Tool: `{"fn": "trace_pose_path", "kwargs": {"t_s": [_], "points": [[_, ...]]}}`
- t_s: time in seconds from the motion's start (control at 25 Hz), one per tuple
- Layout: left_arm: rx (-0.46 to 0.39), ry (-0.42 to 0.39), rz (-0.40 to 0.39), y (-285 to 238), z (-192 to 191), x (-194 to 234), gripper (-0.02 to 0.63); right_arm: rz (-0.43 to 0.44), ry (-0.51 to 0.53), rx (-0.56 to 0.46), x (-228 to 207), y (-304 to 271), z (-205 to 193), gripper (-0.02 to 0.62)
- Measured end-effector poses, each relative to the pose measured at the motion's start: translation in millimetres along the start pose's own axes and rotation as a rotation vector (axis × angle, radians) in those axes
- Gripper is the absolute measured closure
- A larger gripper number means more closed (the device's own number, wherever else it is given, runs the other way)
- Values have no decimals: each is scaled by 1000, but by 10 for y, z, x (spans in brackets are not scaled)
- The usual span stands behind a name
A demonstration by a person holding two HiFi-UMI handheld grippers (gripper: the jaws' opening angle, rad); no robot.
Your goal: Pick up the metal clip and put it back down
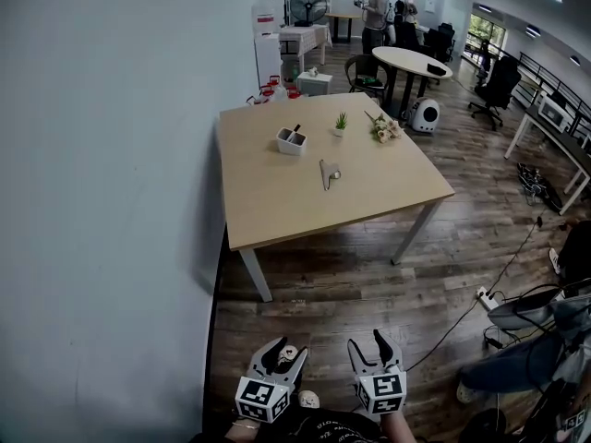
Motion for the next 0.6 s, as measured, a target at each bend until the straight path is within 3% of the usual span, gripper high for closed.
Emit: {"fn": "trace_pose_path", "kwargs": {"t_s": [0.24,0.6], "points": [[23,3,-22,-334,175,274,402,-24,-9,20,-84,-383,92,344],[-17,-1,-63,-1057,843,1093,402,-62,43,44,-250,-1353,502,344]]}}
Point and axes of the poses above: the fingertips, and each gripper's own axes: y backward along the fingers, x to its left, z out of its top, the point moved 1 cm from there along y, backward along the fingers, and after that the axes turned 13 degrees about y, right-handed, at the moved point
